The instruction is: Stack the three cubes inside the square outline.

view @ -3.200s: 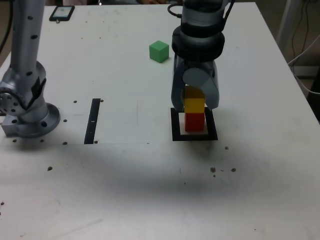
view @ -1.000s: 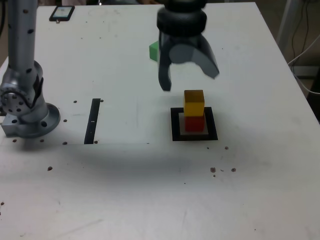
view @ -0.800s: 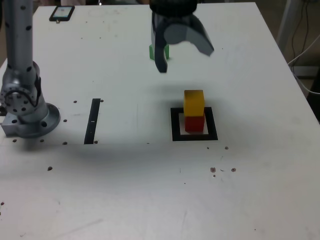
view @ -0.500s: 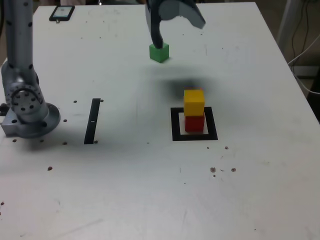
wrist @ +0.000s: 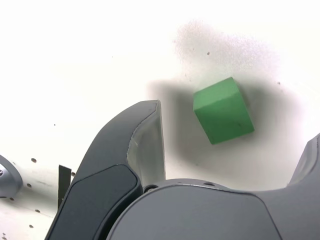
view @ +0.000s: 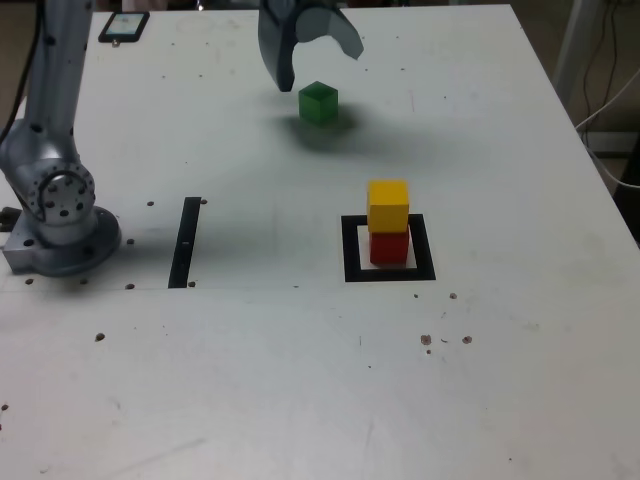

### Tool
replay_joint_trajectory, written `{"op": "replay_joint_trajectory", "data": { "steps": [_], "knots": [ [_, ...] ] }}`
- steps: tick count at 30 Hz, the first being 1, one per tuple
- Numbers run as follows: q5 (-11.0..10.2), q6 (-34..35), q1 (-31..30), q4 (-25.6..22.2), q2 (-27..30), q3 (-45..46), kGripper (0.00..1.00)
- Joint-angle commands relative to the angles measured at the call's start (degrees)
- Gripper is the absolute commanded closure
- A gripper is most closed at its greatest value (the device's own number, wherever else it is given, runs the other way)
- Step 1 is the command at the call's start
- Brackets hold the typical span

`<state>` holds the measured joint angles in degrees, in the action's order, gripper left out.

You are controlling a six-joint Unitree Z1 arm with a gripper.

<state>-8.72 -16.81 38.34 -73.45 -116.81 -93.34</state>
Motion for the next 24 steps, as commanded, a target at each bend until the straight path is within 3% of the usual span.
{"op": "replay_joint_trajectory", "data": {
  "steps": [1,13,24],
  "knots": [
    [-0.46,-0.16,0.08,0.05,-1.29,0.01,0.01],
    [0.28,0.51,0.15,2.23,-5.35,-1.50,0.02],
    [1.59,2.04,0.05,2.63,-8.37,-2.79,0.14]
  ]
}}
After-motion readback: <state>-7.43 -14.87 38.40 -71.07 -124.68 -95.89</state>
